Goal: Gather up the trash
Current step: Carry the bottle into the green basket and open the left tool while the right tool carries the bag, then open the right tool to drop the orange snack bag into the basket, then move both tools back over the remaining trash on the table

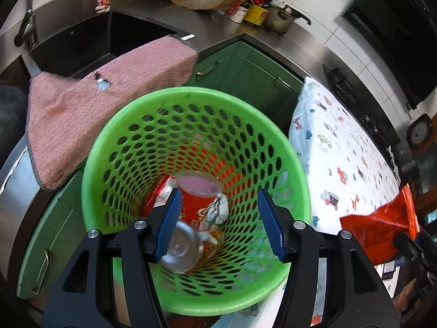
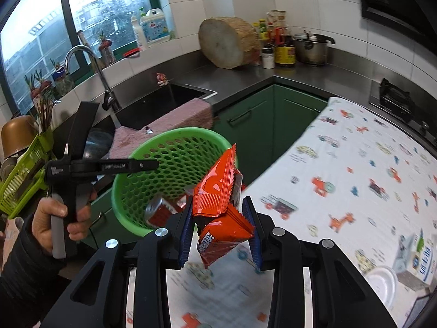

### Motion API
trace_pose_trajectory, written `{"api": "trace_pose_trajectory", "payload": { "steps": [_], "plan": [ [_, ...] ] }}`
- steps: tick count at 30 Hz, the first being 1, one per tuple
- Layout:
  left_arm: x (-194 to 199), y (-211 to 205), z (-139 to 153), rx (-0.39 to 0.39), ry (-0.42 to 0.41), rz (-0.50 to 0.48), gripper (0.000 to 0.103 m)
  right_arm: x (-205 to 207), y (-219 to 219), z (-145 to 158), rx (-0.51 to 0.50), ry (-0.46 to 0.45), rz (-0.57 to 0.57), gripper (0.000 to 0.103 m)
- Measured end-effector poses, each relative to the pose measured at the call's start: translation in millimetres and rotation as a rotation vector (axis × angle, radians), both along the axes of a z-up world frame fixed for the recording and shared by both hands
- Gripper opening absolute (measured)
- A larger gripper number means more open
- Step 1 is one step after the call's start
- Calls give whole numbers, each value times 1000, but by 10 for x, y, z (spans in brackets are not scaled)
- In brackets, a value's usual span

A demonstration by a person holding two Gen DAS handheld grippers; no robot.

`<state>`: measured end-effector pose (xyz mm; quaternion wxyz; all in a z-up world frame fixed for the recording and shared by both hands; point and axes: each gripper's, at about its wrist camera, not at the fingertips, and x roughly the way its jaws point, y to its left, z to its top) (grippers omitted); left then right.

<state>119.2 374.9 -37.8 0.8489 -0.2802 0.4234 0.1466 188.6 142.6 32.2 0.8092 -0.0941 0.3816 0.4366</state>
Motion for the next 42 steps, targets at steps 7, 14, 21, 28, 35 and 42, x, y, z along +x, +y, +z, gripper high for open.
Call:
{"api": "trace_pose_trajectory", "payload": {
  "steps": [7, 14, 21, 28, 35, 42],
  "plan": [
    [-277, 109, 16, -10, -19, 45, 65, 30, 380, -82, 26, 17, 24, 34],
    [-498, 135, 72, -20, -44, 77, 69, 70, 726, -257, 29, 50, 35, 35],
    [-550, 38, 137, -16, -59, 69, 71, 14, 676, -296, 39, 47, 44, 70],
    [-529, -122, 206, -13, -63, 45, 71, 8, 433, -230, 52, 49, 25, 70],
    [-513, -339, 323, 1, -82, 21, 72, -32, -65, -116, 51, 25, -41, 70],
    [-378, -763, 406, 15, -101, -55, 73, -25, -932, -63, 12, -7, -181, 70]
  ]
}}
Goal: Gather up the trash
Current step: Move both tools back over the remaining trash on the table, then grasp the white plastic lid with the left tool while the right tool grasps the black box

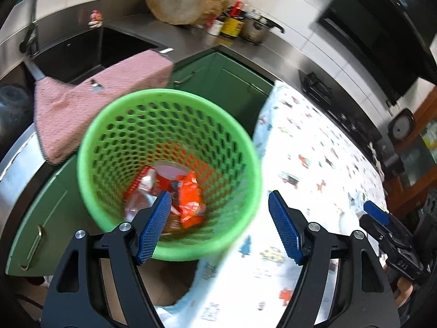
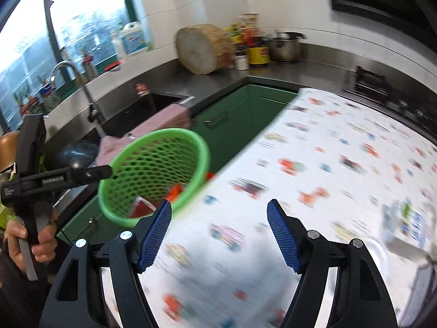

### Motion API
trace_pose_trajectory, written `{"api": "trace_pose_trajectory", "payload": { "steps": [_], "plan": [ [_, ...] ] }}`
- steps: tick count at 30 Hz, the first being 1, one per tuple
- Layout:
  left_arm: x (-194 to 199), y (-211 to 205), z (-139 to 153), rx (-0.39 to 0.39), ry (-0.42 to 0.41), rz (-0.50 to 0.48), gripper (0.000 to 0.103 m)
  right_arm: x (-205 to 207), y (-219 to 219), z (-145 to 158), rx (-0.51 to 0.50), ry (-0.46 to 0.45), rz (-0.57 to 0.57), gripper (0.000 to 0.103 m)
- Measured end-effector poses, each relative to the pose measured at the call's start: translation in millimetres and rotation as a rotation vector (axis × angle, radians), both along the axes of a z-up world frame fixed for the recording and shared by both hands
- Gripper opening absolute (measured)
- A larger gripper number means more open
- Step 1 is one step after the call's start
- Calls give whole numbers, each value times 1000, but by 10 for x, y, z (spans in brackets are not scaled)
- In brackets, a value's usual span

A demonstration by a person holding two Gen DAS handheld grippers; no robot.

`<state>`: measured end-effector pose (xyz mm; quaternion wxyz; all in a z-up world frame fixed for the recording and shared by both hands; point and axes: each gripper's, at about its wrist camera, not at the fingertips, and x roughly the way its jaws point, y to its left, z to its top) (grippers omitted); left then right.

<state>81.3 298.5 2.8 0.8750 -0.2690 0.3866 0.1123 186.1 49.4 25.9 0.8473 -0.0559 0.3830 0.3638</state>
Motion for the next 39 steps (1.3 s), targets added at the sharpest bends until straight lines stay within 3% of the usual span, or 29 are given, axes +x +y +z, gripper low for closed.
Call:
{"api": "trace_pose_trajectory", "payload": {
  "steps": [9, 17, 23, 31, 39],
  "plan": [
    [372, -708, -32, -9, 11, -132, 74, 110, -1284, -66, -67, -12, -215, 70],
    [639, -1228, -62, -1, 32, -219, 75, 199, -2173, -330, -61, 54, -330, 70],
    [787, -1515, -71, 9, 48, -258, 75, 234, -2492, -507, -51, 93, -361, 70],
    [957, -1773, -140, 12, 75, -302, 75, 214, -2616, -504, -23, 81, -357, 70],
    [1078, -2046, -166, 26, 86, -364, 75, 227, -2679, -564, -100, 42, -391, 70]
  ]
}}
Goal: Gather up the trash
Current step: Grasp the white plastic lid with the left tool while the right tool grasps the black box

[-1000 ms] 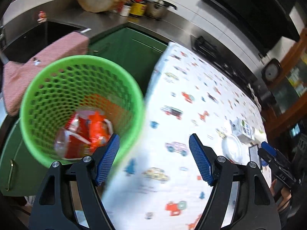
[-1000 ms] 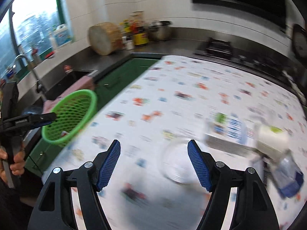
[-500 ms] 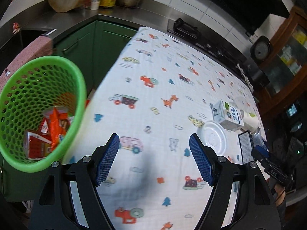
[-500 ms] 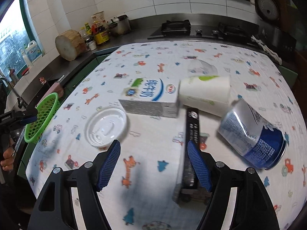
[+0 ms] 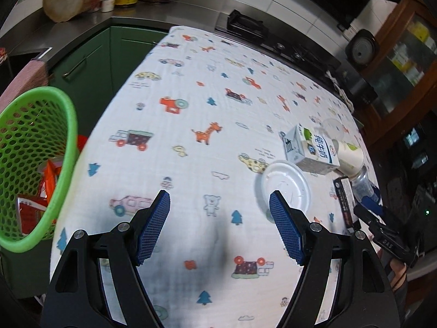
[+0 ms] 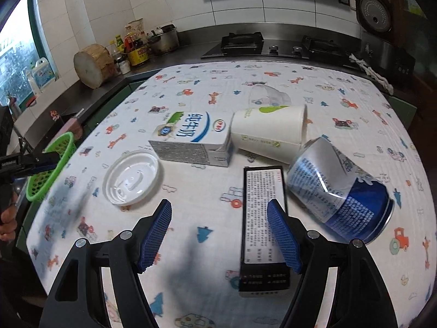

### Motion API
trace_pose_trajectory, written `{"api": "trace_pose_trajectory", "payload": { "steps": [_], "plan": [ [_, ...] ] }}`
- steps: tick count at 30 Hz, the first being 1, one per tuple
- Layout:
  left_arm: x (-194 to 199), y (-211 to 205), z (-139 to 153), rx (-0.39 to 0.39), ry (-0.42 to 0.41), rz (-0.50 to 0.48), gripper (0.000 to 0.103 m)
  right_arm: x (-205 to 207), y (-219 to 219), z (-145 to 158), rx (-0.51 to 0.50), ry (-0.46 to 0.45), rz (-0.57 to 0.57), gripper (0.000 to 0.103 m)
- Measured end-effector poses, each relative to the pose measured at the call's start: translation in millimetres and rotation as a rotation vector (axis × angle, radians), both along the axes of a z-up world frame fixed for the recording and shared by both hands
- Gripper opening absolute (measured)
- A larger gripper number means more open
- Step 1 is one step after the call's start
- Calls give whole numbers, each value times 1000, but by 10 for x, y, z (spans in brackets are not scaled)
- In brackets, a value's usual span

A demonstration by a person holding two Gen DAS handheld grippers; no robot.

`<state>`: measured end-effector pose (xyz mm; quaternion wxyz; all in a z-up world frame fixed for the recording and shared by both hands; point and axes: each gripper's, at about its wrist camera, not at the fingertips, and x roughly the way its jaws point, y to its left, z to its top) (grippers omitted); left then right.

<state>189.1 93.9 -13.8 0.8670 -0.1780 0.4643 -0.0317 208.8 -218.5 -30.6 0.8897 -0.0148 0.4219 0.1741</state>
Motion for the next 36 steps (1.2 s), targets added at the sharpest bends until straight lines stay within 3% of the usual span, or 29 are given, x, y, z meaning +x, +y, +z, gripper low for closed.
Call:
{"api": "trace_pose_trajectory", "payload": {
  "steps": [13, 25, 36],
  "plan": [
    [179, -323, -98, -10, 24, -78, 75, 115, -130, -214, -13, 48, -2, 70],
    [336, -711, -225, 32, 49, -164, 91, 224, -136, -258, -49, 51, -3, 70],
    [394, -1015, -306, 99, 44, -242, 97, 233, -236, -315, -29, 66, 2, 70]
  ]
}}
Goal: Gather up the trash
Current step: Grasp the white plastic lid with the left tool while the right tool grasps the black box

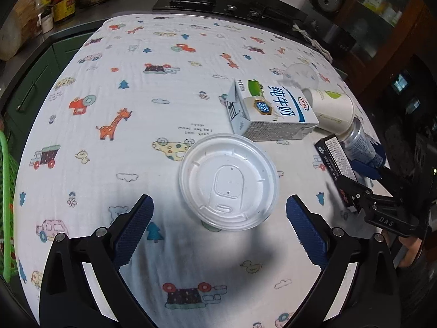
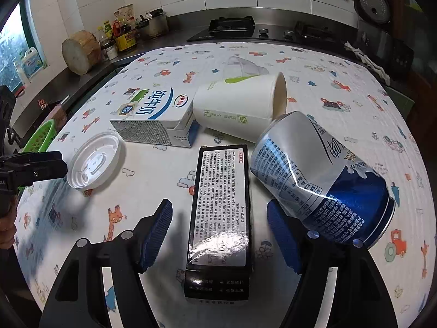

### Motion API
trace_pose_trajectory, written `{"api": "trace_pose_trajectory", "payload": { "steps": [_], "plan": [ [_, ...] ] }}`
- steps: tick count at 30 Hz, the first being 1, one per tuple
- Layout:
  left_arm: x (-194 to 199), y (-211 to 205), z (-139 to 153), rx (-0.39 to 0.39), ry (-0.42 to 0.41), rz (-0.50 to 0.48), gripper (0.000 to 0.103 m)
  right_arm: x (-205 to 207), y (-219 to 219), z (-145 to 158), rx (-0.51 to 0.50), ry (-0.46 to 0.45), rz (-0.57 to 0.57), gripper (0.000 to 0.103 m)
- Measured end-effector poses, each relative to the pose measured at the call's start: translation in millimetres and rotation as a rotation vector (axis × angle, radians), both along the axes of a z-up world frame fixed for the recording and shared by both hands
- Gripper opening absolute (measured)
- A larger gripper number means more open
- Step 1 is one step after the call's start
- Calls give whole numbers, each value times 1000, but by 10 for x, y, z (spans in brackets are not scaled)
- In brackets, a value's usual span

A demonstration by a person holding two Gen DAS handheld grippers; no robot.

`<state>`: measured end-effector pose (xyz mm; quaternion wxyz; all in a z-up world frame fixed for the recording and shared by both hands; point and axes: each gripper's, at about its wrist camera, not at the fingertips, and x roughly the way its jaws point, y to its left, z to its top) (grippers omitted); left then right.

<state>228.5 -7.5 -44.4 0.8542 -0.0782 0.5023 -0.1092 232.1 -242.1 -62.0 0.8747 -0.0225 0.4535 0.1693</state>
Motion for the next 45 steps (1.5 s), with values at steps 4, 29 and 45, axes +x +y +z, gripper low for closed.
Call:
{"api": "trace_pose_trajectory", "payload": {
  "steps": [4, 29, 45],
  "plan": [
    [0, -107, -14, 38, -15, -36, 97, 29, 25, -40, 10, 7, 7, 70],
    [199, -286, -259, 142, -19, -139, 98, 64, 137, -81, 7, 8, 44, 70],
    [131, -290, -207, 141, -88, -140, 91, 76, 105, -69, -8, 4, 22, 50]
  ]
}}
